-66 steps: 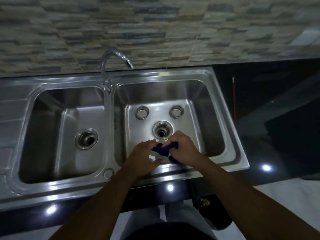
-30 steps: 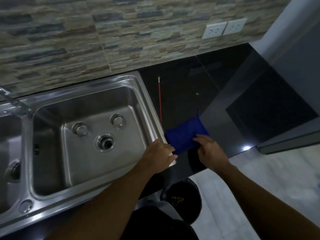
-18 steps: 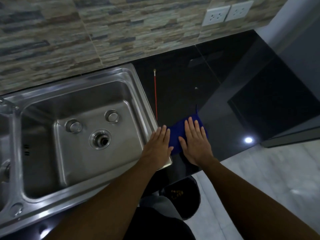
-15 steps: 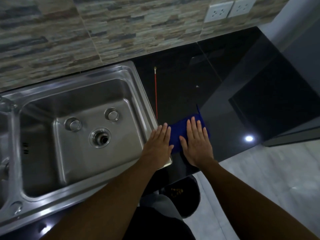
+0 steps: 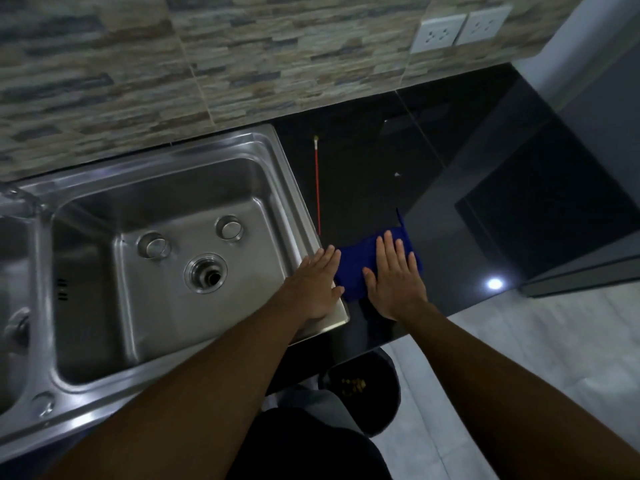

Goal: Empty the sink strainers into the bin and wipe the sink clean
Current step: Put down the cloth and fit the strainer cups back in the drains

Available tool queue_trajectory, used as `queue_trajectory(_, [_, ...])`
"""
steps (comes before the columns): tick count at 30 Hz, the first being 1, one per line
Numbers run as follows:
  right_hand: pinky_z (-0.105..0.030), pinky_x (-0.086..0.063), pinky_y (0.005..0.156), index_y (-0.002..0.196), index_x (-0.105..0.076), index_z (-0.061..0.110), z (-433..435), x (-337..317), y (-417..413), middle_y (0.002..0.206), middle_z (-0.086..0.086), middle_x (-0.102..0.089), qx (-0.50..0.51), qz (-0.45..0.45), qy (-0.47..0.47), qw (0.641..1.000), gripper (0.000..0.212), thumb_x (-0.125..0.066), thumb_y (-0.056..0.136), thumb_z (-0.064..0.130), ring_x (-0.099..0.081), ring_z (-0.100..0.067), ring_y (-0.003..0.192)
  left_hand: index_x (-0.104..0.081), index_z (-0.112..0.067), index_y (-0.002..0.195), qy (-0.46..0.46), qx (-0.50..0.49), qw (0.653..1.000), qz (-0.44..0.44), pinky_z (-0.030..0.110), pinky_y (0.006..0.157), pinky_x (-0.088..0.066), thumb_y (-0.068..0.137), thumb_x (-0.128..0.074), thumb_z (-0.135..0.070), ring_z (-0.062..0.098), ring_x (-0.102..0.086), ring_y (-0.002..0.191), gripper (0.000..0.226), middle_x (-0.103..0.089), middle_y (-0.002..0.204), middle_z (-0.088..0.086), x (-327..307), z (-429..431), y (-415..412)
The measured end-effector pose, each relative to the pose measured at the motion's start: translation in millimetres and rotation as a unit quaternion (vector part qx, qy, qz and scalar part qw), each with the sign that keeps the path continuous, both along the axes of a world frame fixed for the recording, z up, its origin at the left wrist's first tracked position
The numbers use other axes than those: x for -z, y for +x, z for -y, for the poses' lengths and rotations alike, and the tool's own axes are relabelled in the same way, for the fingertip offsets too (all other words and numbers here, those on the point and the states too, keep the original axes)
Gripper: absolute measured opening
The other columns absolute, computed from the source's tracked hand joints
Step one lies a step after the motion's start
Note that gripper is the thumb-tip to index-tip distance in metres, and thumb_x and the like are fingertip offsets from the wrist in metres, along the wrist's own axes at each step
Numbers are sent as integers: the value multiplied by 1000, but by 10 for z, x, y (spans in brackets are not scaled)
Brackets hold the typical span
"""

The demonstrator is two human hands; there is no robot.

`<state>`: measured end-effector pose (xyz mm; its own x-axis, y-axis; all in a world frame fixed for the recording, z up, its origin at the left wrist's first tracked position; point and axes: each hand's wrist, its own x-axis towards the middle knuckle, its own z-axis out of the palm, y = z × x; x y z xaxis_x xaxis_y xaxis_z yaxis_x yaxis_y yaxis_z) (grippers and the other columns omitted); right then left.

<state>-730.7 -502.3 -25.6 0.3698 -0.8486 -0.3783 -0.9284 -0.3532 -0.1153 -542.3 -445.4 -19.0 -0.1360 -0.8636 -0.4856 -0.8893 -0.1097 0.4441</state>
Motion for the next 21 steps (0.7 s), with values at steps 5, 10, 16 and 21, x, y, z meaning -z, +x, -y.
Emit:
queue_trajectory(5, [-46,-2,128,159,2,3,-117,-145,322,168,-15,6,-4,-2,-39,999,73,-35,103,30,3,-27,156,-3,-18,161,-60,-114,991,-40,37,129,-4,104,-40,-33,15,5,157,70,7,170,-3,-15,-353,432])
queue_trajectory(10, [-45,2,127,158,6,3,-276,-216,896,167,-17,12,-138,1,-109,984,81,-41,99,32,6,-29,156,-8,-11,161,-34,-144,989,3,38,129,-7,104,-42,-34,20,5,157,70,6,170,5,58,-723,1096])
queue_trajectory(16, [-38,1,128,160,3,6,-410,-163,1696,168,-12,10,-200,76,-57,975,81,-45,95,14,8,-23,156,-24,-15,158,-49,-232,972,6,42,125,-24,101,-49,-37,25,-19,155,66,-16,168,5,5,-1122,1958])
queue_trajectory(21, [-36,-2,128,160,-1,5,-492,-45,2359,168,-12,6,-221,86,-14,971,73,-41,99,13,5,-23,156,-22,-12,159,-41,-279,959,27,39,126,-19,100,-53,-33,25,-17,156,70,-17,168,9,57,-1426,2695])
